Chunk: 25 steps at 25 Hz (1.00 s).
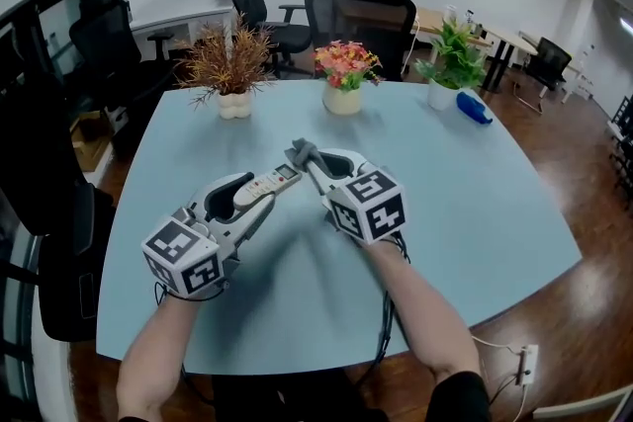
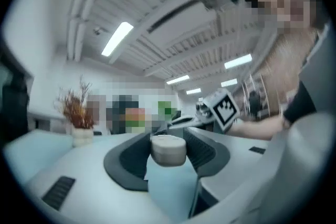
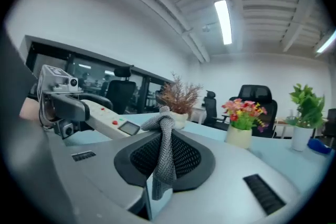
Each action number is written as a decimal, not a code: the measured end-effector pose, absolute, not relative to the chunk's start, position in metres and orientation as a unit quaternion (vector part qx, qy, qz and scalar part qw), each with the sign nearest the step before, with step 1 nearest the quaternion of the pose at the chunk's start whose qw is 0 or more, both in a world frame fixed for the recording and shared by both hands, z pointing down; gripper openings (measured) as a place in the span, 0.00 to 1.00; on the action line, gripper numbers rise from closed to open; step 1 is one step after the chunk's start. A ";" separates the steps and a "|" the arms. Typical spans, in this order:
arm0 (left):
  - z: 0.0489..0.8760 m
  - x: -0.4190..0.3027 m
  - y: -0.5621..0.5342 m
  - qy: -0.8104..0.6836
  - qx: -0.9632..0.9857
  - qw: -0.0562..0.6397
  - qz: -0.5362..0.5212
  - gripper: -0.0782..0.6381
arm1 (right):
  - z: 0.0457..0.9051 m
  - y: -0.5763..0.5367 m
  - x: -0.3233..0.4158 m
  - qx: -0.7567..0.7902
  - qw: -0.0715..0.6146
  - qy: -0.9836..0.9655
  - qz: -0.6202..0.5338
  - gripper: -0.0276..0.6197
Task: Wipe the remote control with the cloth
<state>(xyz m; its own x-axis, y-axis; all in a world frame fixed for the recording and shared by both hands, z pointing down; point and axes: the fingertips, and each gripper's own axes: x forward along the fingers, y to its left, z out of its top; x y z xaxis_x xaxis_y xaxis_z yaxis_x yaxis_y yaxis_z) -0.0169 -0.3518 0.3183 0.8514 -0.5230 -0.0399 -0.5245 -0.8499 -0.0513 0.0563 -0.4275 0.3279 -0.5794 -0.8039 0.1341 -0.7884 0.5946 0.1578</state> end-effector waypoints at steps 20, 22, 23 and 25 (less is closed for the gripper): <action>0.299 -0.063 -0.374 0.153 -0.888 -0.323 0.289 0.37 | 0.263 -0.383 0.037 0.445 -0.032 -0.883 -0.144 0.09; 0.300 -0.062 -0.375 0.154 -0.888 -0.324 0.286 0.37 | 0.259 -0.356 0.003 0.386 -0.013 -0.900 -0.203 0.09; 0.300 -0.061 -0.374 0.150 -0.889 -0.325 0.286 0.37 | 0.264 -0.345 -0.015 0.360 0.008 -0.905 -0.227 0.09; 0.298 -0.058 -0.370 0.132 -0.889 -0.328 0.290 0.37 | 0.274 -0.339 -0.033 0.346 0.032 -0.907 -0.238 0.09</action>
